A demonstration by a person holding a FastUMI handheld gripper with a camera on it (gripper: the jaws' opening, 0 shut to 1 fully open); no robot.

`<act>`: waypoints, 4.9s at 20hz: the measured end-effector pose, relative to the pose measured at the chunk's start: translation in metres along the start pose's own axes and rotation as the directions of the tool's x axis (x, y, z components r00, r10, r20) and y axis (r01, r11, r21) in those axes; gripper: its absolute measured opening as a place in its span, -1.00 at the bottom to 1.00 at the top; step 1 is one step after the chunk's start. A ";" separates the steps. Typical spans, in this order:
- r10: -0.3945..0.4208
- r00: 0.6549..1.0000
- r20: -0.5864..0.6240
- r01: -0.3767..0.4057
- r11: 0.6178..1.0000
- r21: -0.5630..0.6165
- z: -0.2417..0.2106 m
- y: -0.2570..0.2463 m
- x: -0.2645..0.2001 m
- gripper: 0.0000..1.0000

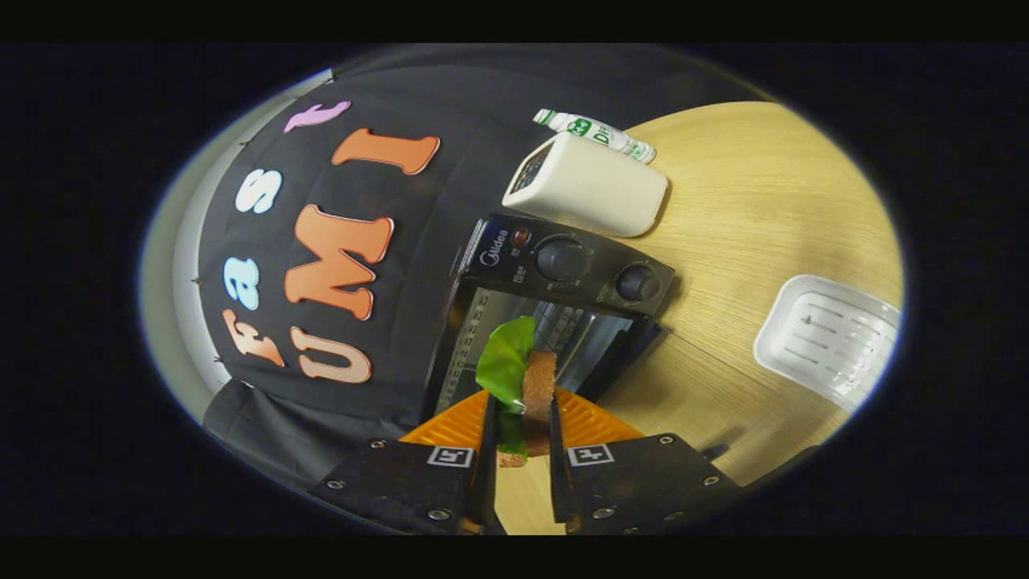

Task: Open the toaster oven, put the food inside, and close the toaster oven door.

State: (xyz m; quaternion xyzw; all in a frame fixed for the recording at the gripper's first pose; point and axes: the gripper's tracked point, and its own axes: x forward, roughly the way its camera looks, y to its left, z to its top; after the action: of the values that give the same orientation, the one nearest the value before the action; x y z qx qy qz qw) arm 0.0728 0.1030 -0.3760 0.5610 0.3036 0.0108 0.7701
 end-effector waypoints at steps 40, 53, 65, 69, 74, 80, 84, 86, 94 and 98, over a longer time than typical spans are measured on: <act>-0.278 0.955 0.099 0.271 0.688 -0.674 -0.043 -0.030 -0.086 0.96; -0.401 0.916 0.032 0.220 0.431 -0.875 -0.099 -0.113 -0.094 0.98; -0.516 0.856 -0.017 0.188 0.343 -0.920 -0.121 -0.141 -0.070 0.99; -0.522 0.853 -0.004 0.192 0.321 -0.927 -0.117 -0.140 -0.059 0.99; -0.519 0.854 -0.010 0.195 0.339 -0.920 -0.116 -0.134 -0.063 0.99; -0.497 0.867 -0.011 0.194 0.359 -0.913 -0.109 -0.113 -0.071 0.99; -0.467 0.884 -0.006 0.194 0.379 -0.905 -0.100 -0.091 -0.072 0.99; -0.451 0.892 0.007 0.197 0.375 -0.906 -0.093 -0.078 -0.071 0.99; -0.374 0.926 0.051 0.207 0.392 -0.896 -0.066 -0.027 -0.053 0.99; -0.346 0.935 0.076 0.209 0.367 -0.906 -0.057 -0.011 -0.038 0.99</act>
State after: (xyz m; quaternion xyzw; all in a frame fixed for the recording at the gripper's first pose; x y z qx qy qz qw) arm 0.0109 0.1338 -0.3787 -0.0026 0.3881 0.0779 0.9183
